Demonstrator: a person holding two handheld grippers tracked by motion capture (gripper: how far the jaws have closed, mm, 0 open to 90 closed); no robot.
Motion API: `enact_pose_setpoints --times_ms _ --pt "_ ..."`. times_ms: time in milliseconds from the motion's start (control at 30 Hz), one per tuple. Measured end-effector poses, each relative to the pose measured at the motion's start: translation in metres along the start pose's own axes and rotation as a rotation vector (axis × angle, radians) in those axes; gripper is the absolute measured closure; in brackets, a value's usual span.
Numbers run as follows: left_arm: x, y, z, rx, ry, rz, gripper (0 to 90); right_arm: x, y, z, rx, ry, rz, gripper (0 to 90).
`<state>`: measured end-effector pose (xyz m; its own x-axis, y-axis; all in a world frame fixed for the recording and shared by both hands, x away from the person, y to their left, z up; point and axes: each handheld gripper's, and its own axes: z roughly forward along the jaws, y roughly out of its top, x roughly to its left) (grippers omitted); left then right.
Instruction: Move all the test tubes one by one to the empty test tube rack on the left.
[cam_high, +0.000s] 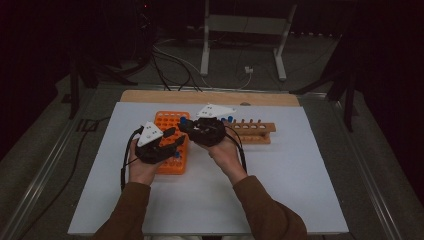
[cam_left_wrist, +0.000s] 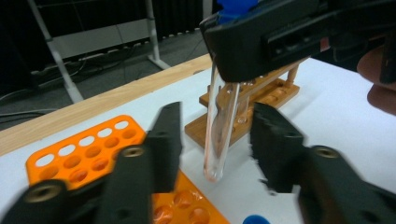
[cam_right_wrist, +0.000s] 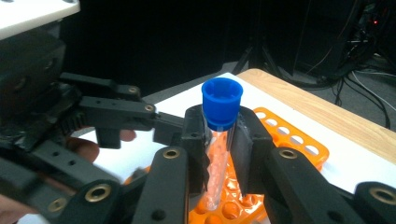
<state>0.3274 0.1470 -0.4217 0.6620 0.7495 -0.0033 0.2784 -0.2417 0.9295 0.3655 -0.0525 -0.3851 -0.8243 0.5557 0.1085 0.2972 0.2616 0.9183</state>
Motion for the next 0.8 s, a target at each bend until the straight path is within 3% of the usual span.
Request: enact_pose_setpoints --times_ms 100,433,633,800 --pt "0.0012 0.0002 0.0004 -0.006 -0.009 0.0 68.3 0.0004 -0.0005 0.0 0.004 0.008 0.002 76.1" --pt "0.0006 0.0013 0.0034 -0.01 -0.039 0.0 73.0 -0.0014 -0.0024 0.0007 0.001 0.027 0.019 76.2" --pt "0.0002 0.0013 0.0037 -0.005 -0.035 0.018 77.8 -0.0012 -0.0026 0.0015 0.005 0.029 0.015 76.1" --pt "0.0052 0.0007 0.003 -0.002 -0.006 -0.003 78.0 -0.0055 -0.0031 -0.0027 -0.011 0.027 0.034 61.4"
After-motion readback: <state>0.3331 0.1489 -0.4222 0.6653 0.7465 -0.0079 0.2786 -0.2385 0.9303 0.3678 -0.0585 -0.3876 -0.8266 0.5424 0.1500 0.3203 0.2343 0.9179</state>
